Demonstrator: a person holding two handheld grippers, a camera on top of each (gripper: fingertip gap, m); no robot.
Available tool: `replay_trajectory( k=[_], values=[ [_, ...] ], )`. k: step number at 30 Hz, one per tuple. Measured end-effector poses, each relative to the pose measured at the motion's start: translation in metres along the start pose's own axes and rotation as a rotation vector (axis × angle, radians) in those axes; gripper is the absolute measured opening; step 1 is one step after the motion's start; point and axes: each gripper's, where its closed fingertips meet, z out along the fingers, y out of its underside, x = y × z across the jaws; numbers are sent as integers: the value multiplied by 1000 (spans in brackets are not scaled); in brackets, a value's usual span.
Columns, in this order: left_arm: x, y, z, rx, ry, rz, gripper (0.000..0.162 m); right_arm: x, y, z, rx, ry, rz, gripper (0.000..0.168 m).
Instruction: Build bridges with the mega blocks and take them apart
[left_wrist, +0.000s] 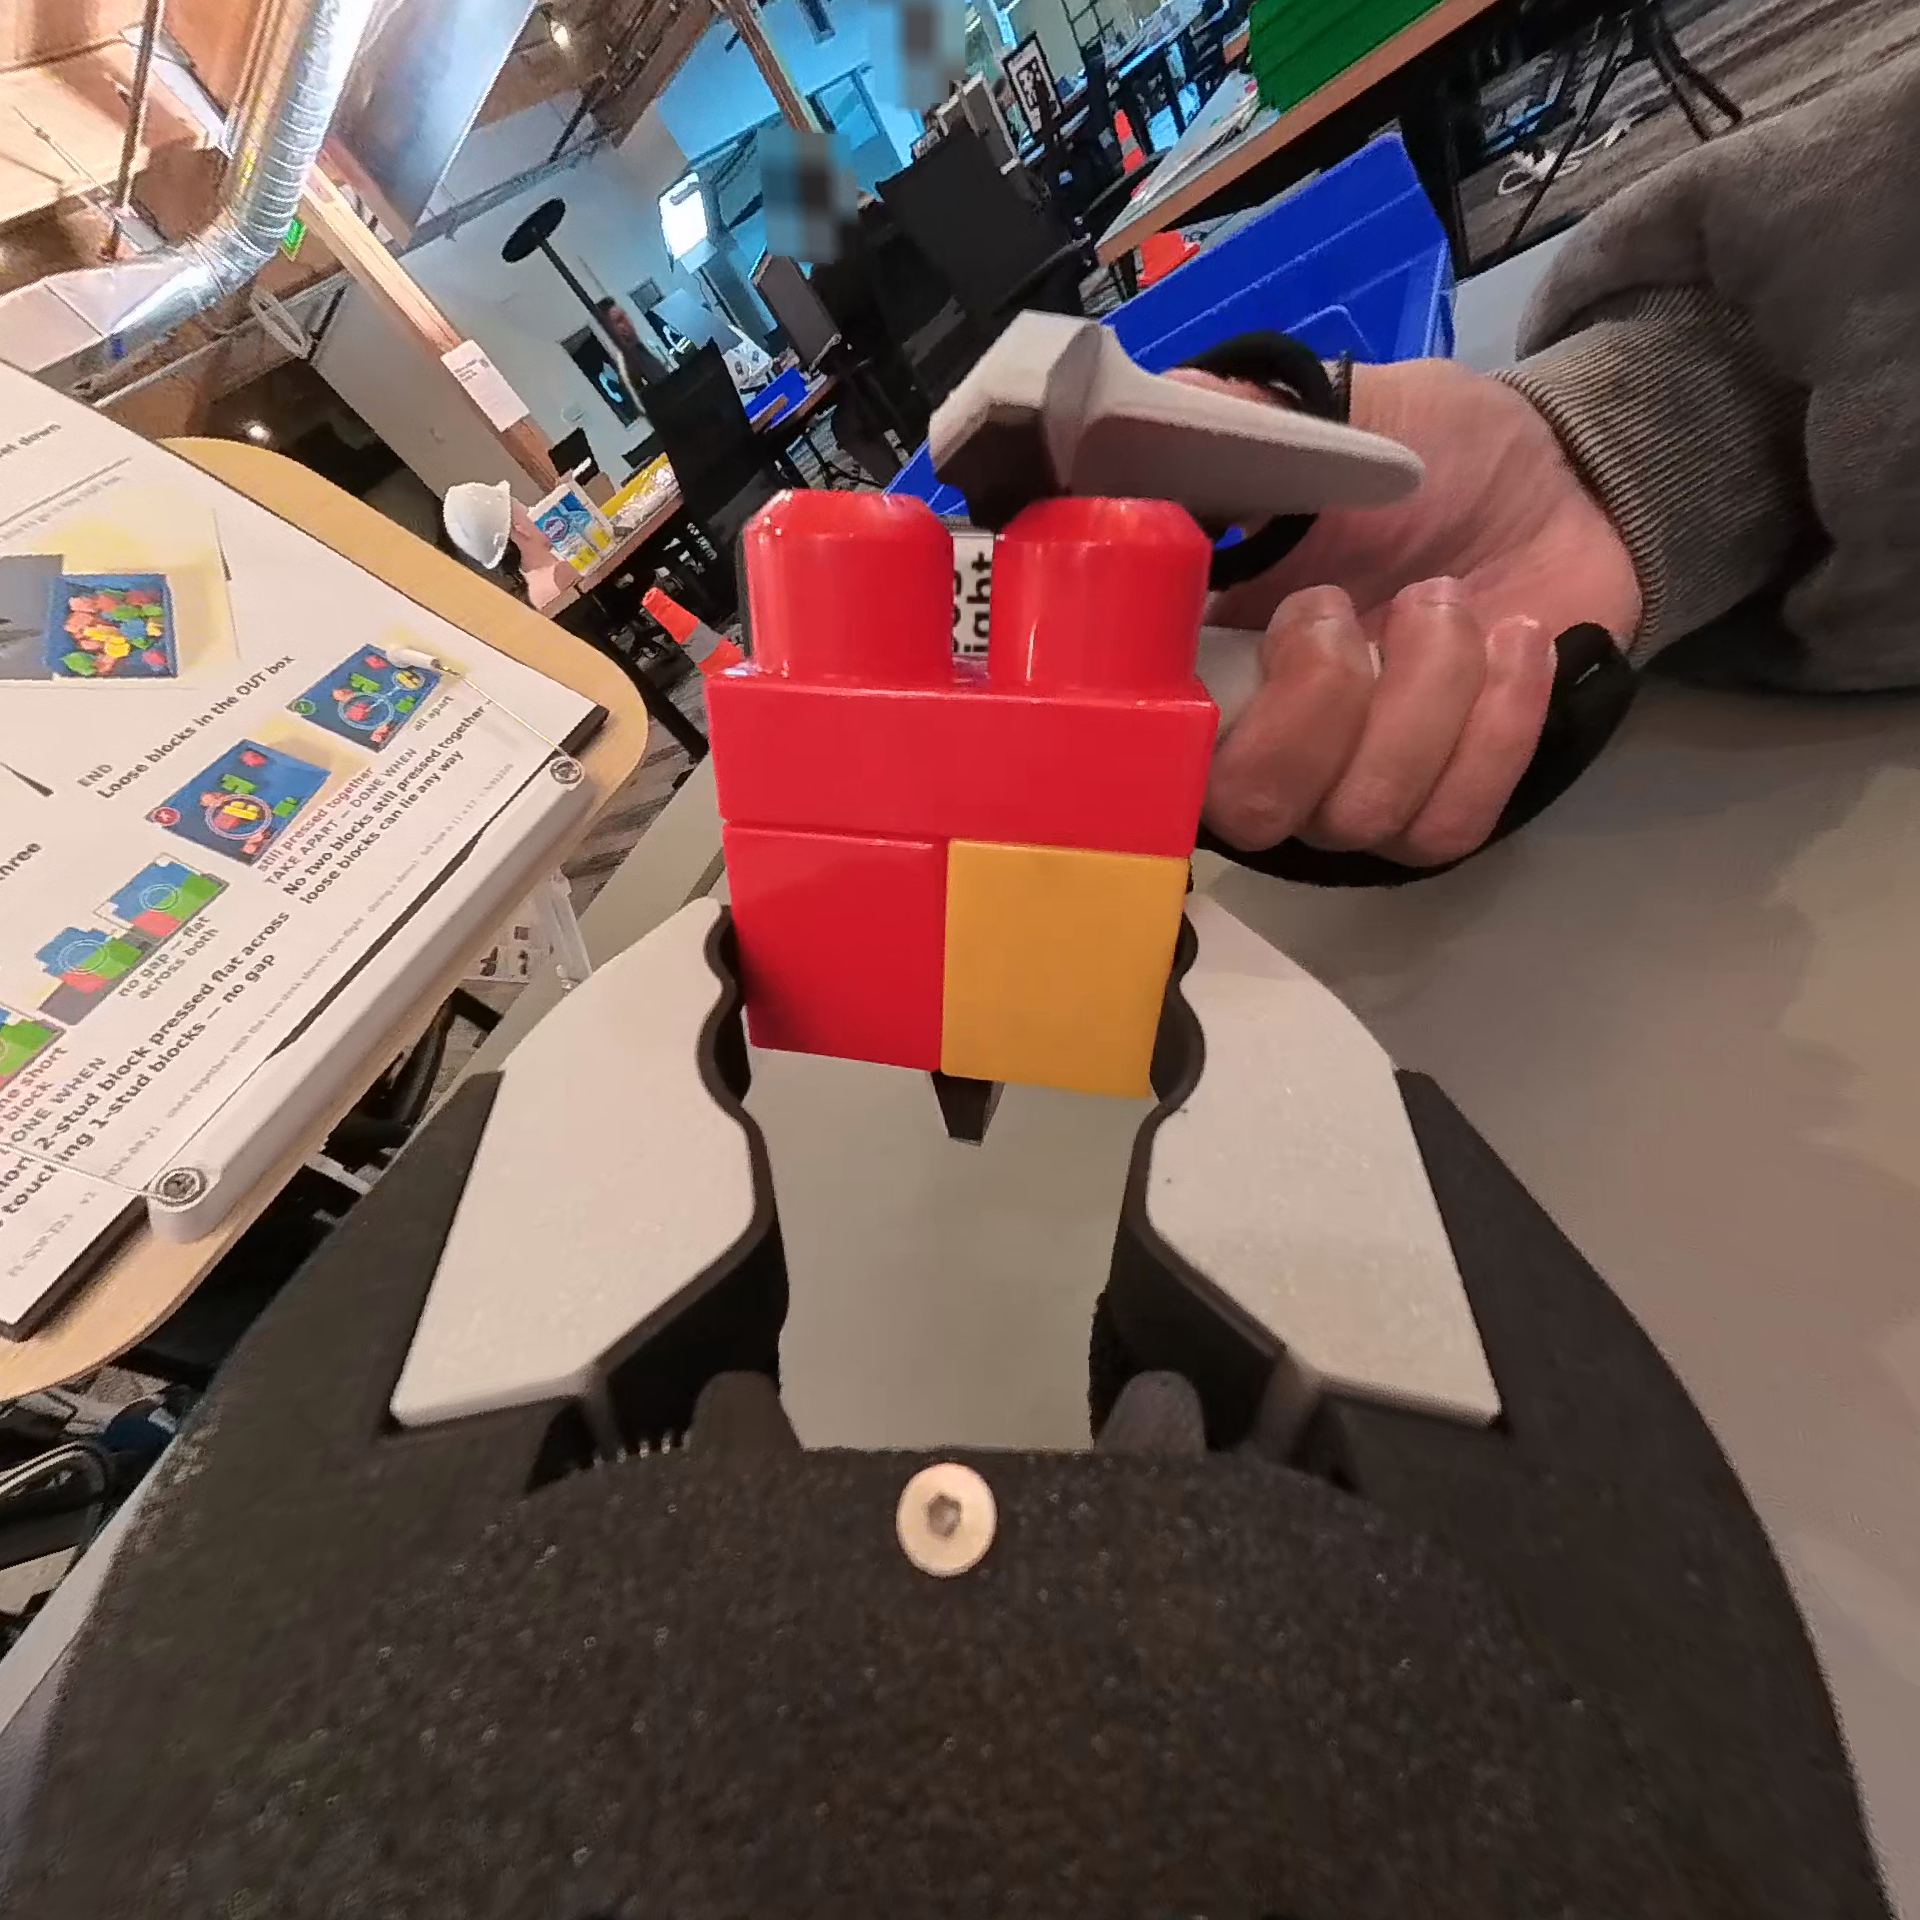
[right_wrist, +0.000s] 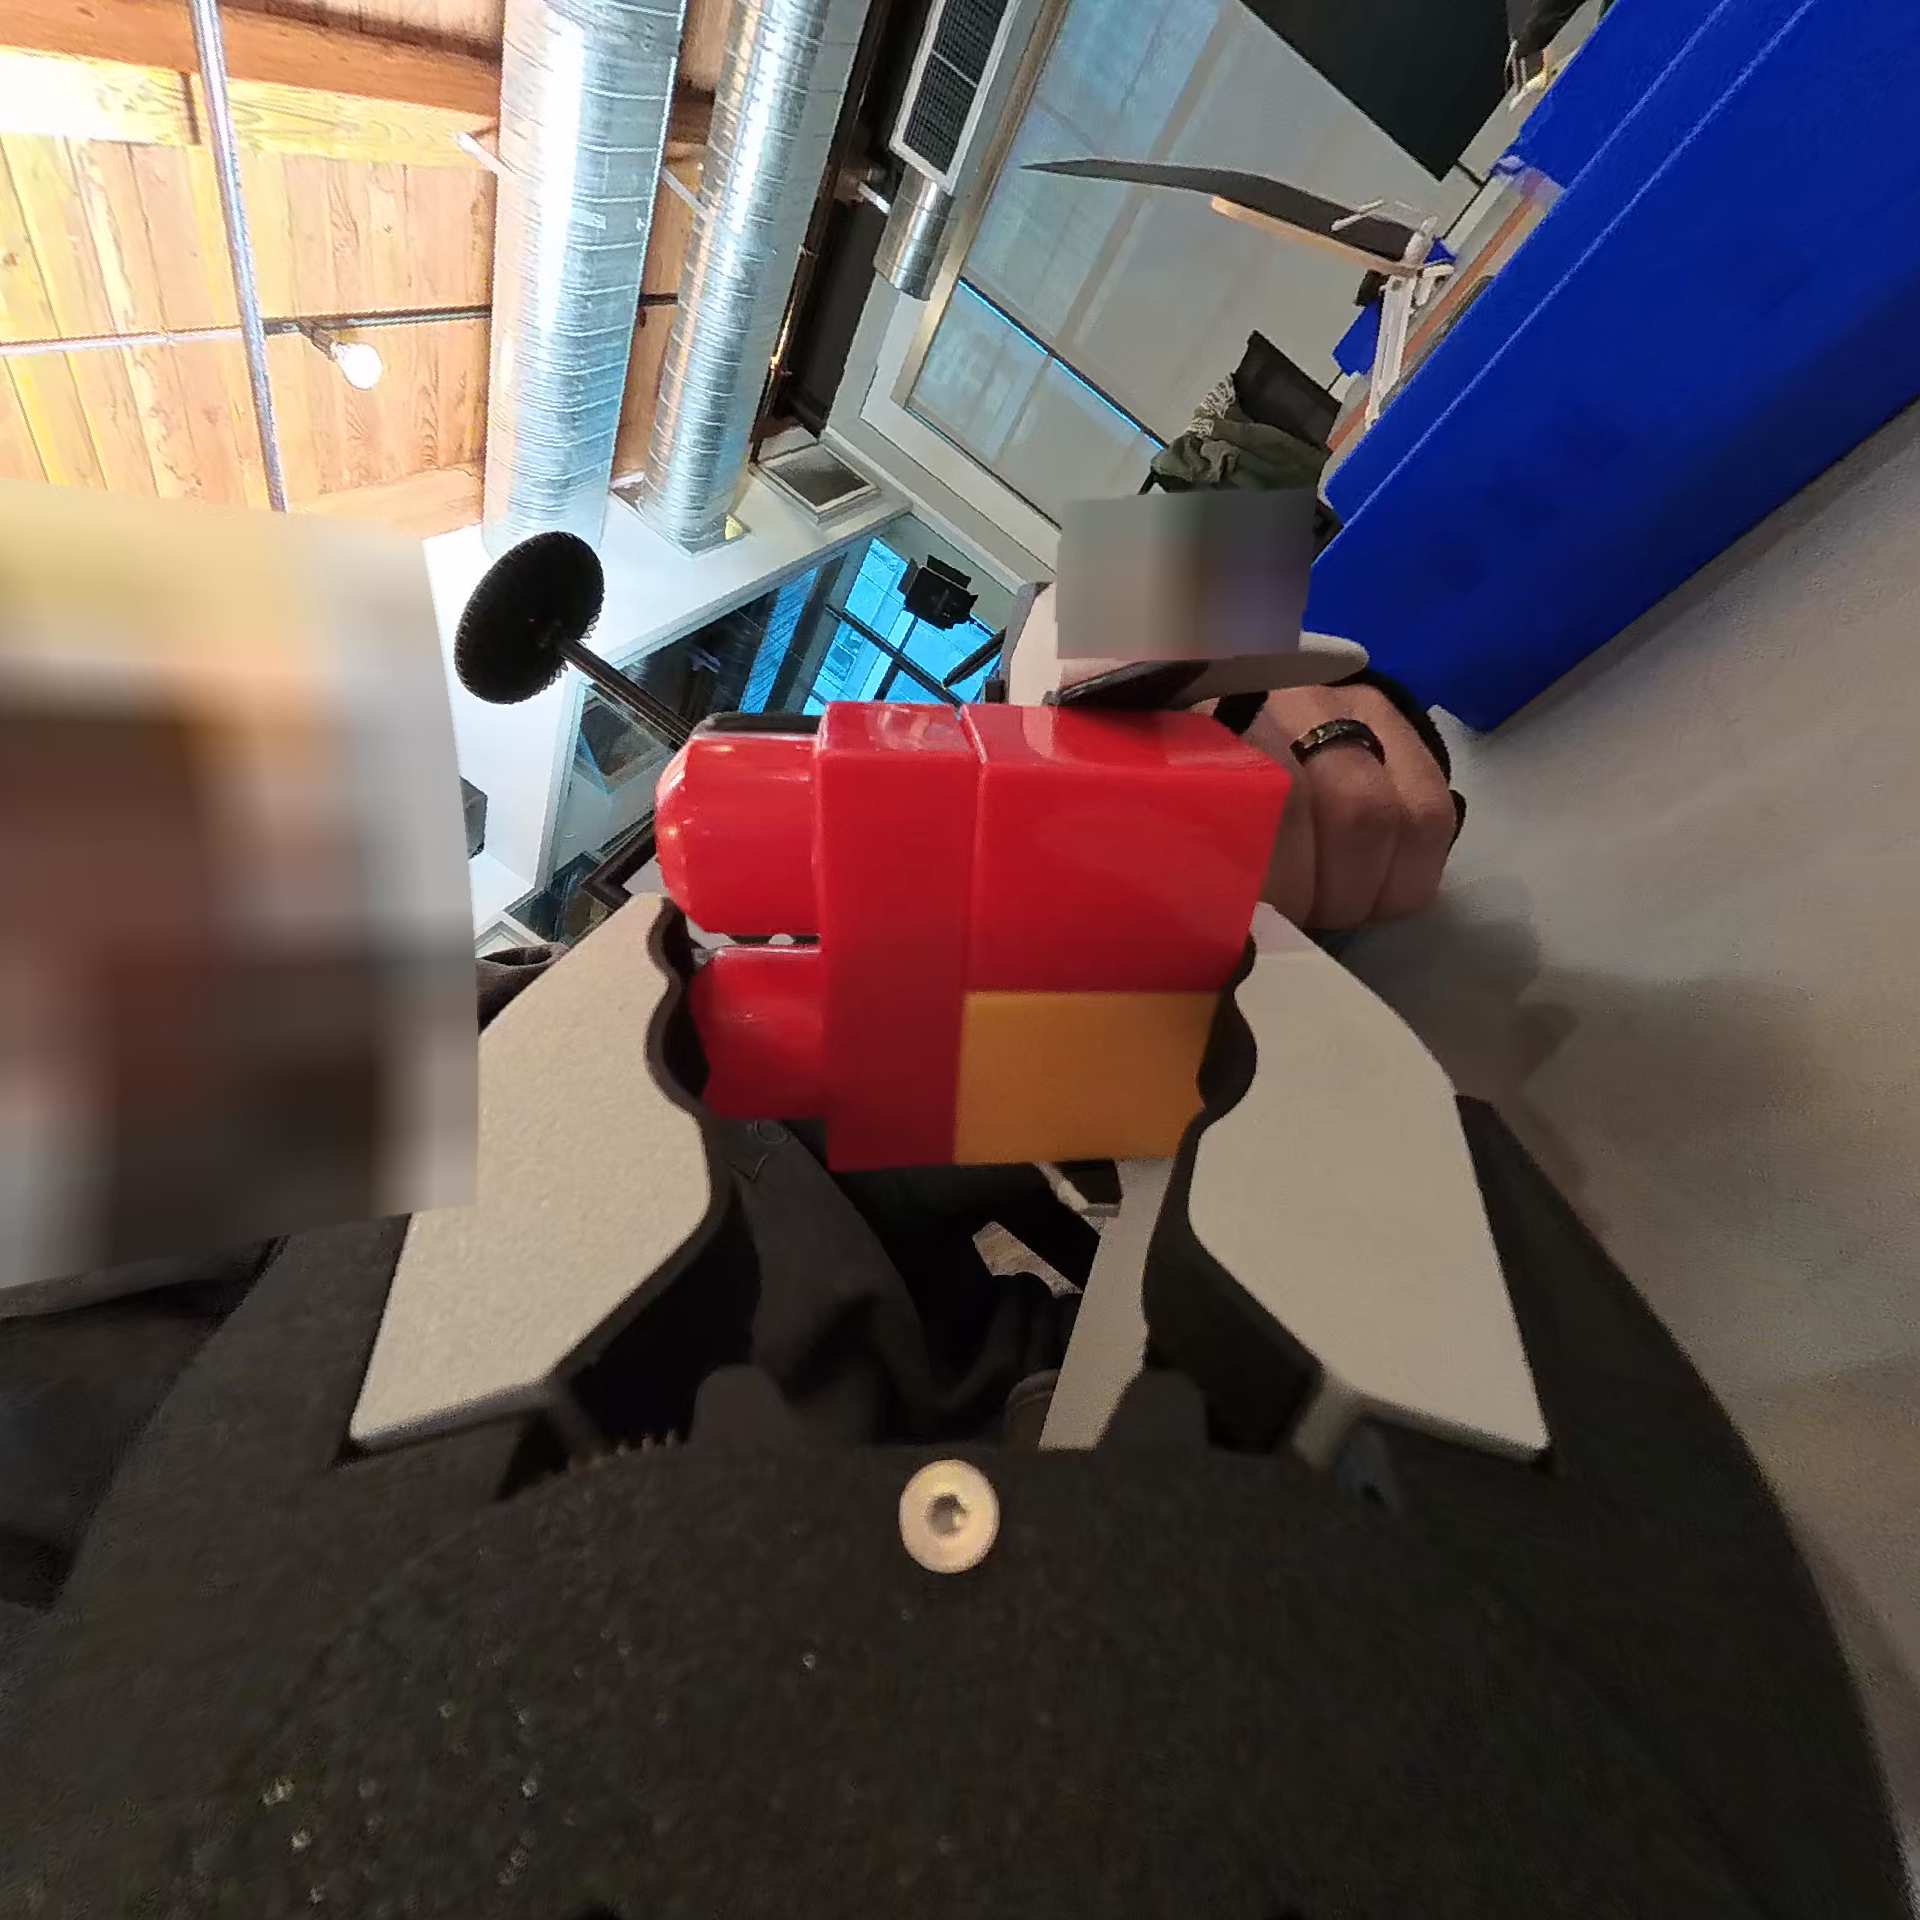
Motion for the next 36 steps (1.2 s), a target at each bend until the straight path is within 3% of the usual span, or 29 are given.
replay_trajectory(
  k=[11,14,18,21,23,24,27,30,33,36],
  values=[
    [-7,1,0,-20,-58,27,76,2,-6,-3,57,61,-16,98],
    [-18,12,0,-76,-114,45,76,12,-8,-21,61,241,-71,104],
    [-26,30,3,-165,-160,73,76,21,-20,-46,42,676,-271,91],
    [-26,35,5,-195,-185,96,76,20,-27,-44,44,907,-404,88],
    [-23,35,7,-205,-182,105,76,26,-26,-35,33,977,-420,82],
    [-20,35,8,-210,-175,107,76,30,-26,-33,39,996,-410,77],
    [-13,32,8,-209,-163,120,76,39,-23,-32,31,1019,-364,37],
    [-6,33,7,-228,-144,70,76,39,-20,-39,16,1041,-319,37],
    [-5,17,-3,-192,-145,12,87,21,-25,-55,58,1017,-295,37],
    [-6,14,-17,-170,-125,-204,87,-16,-34,-76,105,1010,-336,37]
  ],
)
